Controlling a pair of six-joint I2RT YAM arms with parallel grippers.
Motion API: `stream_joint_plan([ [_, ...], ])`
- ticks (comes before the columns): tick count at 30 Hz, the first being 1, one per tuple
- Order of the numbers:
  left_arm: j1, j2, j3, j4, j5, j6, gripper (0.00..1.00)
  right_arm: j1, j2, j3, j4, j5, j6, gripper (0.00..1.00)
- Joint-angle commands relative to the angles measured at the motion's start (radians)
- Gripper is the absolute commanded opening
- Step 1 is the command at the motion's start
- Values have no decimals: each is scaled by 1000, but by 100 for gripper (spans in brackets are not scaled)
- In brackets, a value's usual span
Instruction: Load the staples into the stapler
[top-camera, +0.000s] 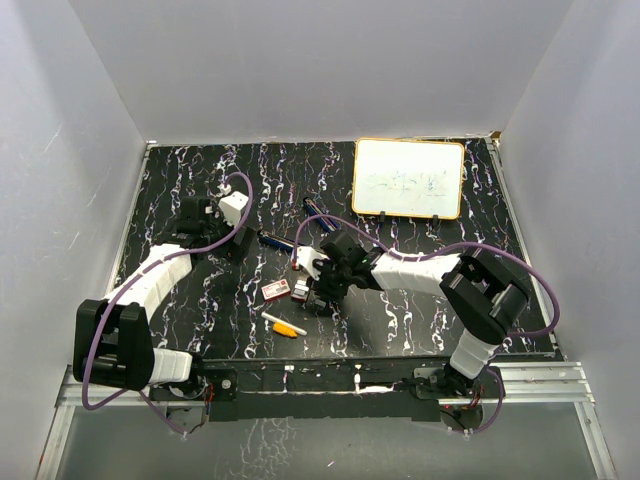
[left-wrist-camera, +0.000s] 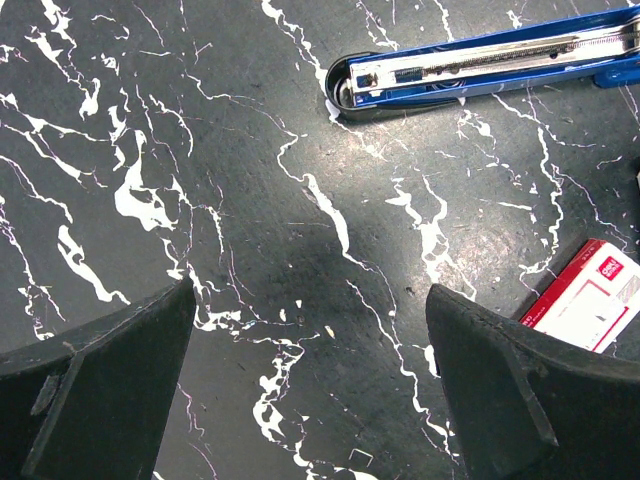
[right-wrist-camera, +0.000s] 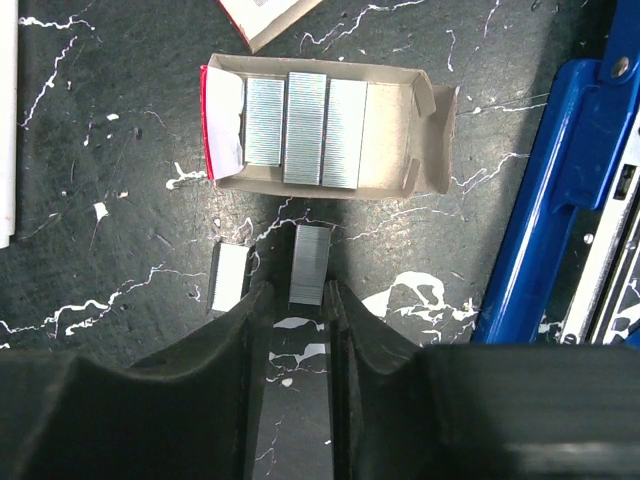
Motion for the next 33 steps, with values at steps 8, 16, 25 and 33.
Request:
stream_joint_plan([
  [8, 2, -58, 13, 7, -19, 23, 97, 6, -1, 8, 25, 67, 0, 21],
  [16, 2, -60, 66, -51, 39, 53, 97, -9, -20, 19, 35, 41, -6, 18],
  [25, -1, -74, 111, -130, 451, 124, 97, -74, -92, 37, 19, -86, 27, 14],
  [33, -68, -65, 124, -173, 612, 121, 97, -189, -137, 117, -16, -285, 123, 14],
])
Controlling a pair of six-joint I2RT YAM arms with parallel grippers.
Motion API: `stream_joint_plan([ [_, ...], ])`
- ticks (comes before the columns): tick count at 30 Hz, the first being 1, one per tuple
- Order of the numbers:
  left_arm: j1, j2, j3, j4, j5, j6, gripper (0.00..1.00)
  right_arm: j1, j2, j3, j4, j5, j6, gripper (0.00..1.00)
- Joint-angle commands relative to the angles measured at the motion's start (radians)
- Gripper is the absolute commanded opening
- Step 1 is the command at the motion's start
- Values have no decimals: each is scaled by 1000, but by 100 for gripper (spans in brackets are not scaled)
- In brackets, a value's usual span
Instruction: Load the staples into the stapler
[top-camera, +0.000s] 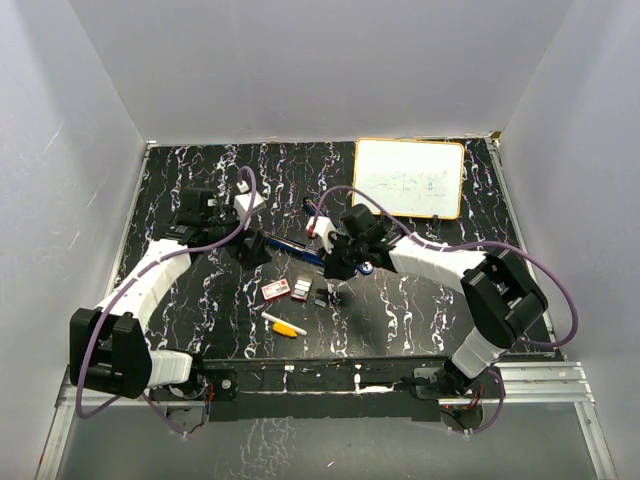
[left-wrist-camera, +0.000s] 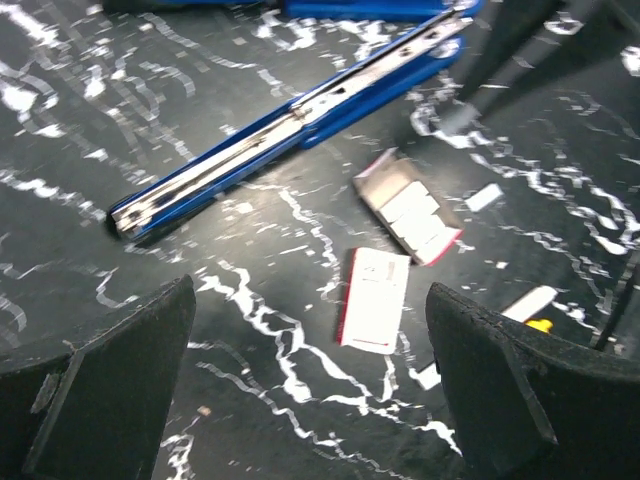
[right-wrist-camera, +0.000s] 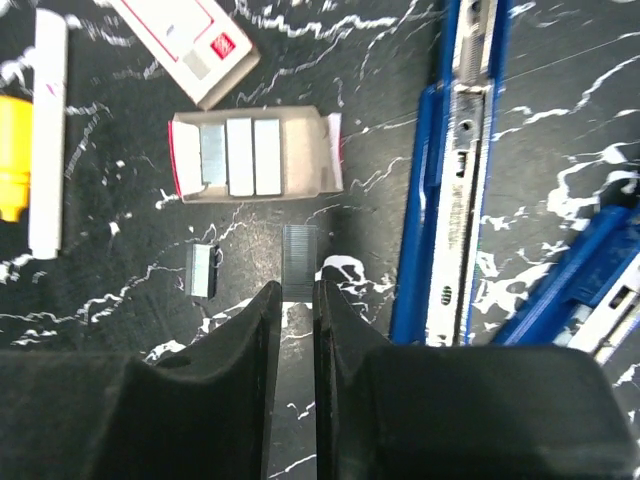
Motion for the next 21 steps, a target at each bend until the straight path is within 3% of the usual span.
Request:
stream_joint_plan([
  [1, -31, -20, 32, -21, 199, -25, 97, -57, -77, 88, 16, -153, 84, 14],
  [10, -32, 60, 214, 176, 367, -434, 92, -139, -94, 279, 12, -304, 230, 14],
  [21, -34, 141, 261, 791, 455, -1055, 84, -217, -140, 408, 80, -487, 439, 14],
])
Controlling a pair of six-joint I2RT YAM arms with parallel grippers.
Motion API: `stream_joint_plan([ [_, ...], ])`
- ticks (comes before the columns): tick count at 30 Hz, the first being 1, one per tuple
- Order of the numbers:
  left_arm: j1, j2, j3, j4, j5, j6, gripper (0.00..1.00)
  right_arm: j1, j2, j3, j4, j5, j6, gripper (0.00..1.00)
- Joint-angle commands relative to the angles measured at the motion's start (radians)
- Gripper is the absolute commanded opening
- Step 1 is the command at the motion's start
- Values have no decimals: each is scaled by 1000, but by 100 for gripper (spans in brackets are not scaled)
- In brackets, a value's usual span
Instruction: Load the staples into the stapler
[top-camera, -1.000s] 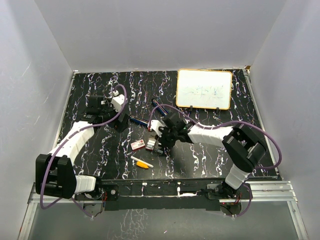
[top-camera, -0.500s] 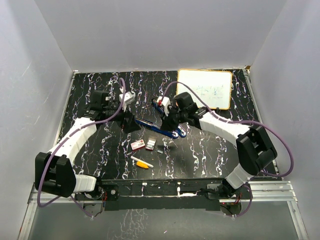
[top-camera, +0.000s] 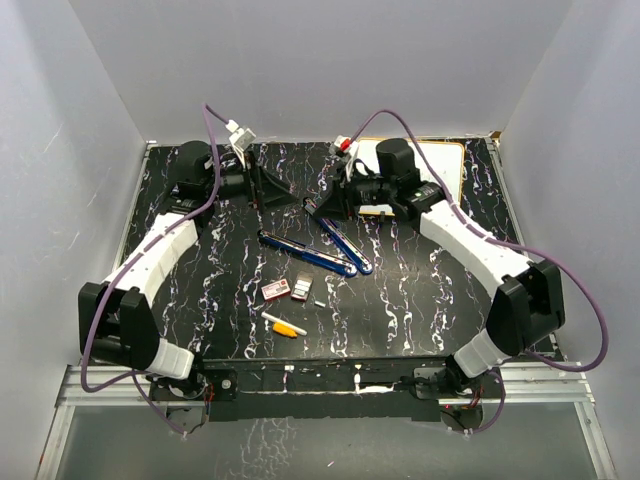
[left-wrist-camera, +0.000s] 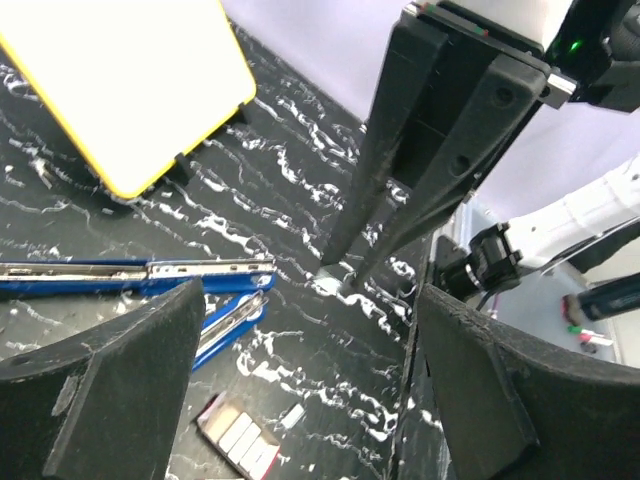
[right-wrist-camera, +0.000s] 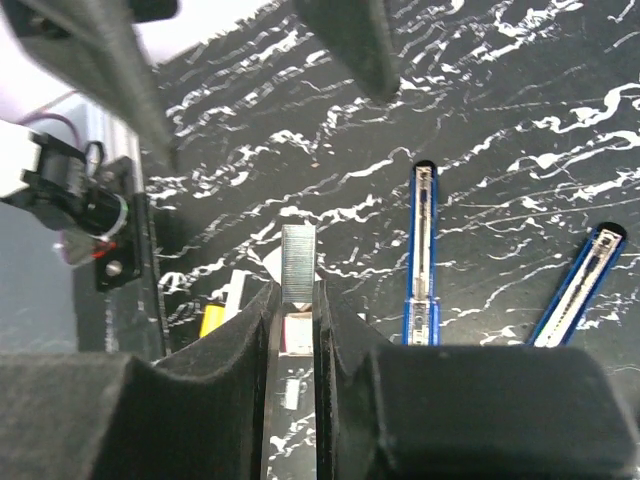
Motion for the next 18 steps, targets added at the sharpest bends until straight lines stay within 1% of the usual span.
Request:
stream_joint_plan([
  [1, -1, 14, 13, 428, 88, -379, 82, -27, -72, 52, 89, -126, 123, 14],
  [4, -6, 28, -47, 753, 112, -591, 80, -31, -83, 52, 108, -173, 139, 15],
  [5, -10, 31, -65, 821, 109, -646, 79, -31, -87, 50, 117, -190, 145, 15],
  [6, -15, 32, -78, 859, 104, -667, 79, -33, -91, 49, 125, -199, 153, 15],
  [13, -41, 17, -144, 991, 73, -741, 79, -35, -84, 53, 193, -243, 216, 15],
  [18, -44, 7, -188, 1035, 54, -758, 77, -37, -68, 67, 237, -265, 263, 15],
])
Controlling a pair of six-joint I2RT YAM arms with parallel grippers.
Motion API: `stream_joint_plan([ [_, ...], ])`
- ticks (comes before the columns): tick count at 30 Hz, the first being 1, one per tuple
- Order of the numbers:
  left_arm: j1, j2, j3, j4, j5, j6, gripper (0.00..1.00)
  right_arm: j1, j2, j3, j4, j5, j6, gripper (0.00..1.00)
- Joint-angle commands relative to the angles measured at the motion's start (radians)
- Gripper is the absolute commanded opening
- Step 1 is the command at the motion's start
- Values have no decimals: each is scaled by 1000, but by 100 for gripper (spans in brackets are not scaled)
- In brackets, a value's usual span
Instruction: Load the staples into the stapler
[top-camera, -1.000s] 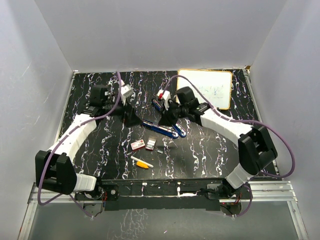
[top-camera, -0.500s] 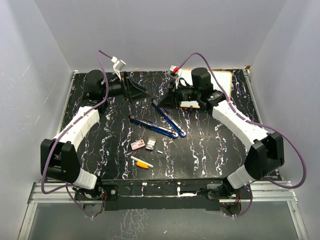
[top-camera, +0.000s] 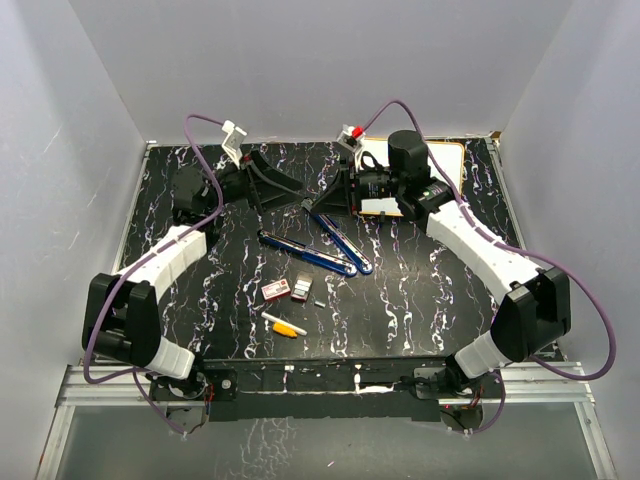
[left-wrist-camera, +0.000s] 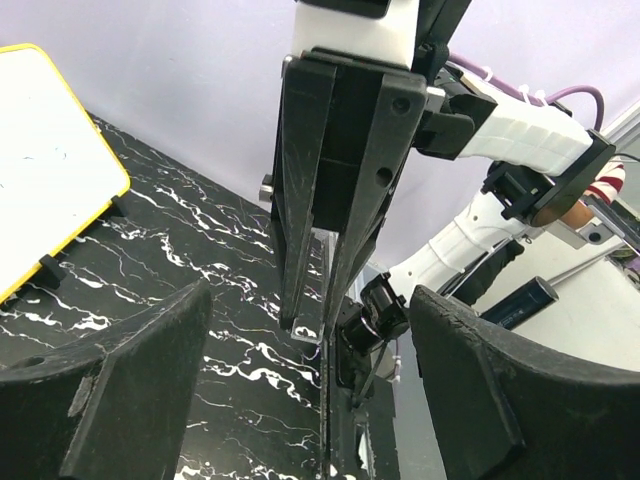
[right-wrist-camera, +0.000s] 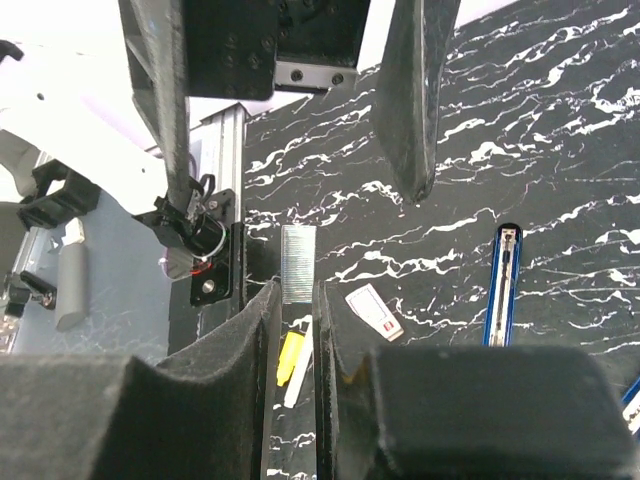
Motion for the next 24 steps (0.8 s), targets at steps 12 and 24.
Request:
stream_joint_plan([
  [12, -21, -38, -73, 199, -22, -79, 68, -7, 14, 54, 154, -37, 104, 15],
  [24, -22, -43, -88, 245, -37, -101, 53, -9, 18, 19, 242, -47, 164, 15],
])
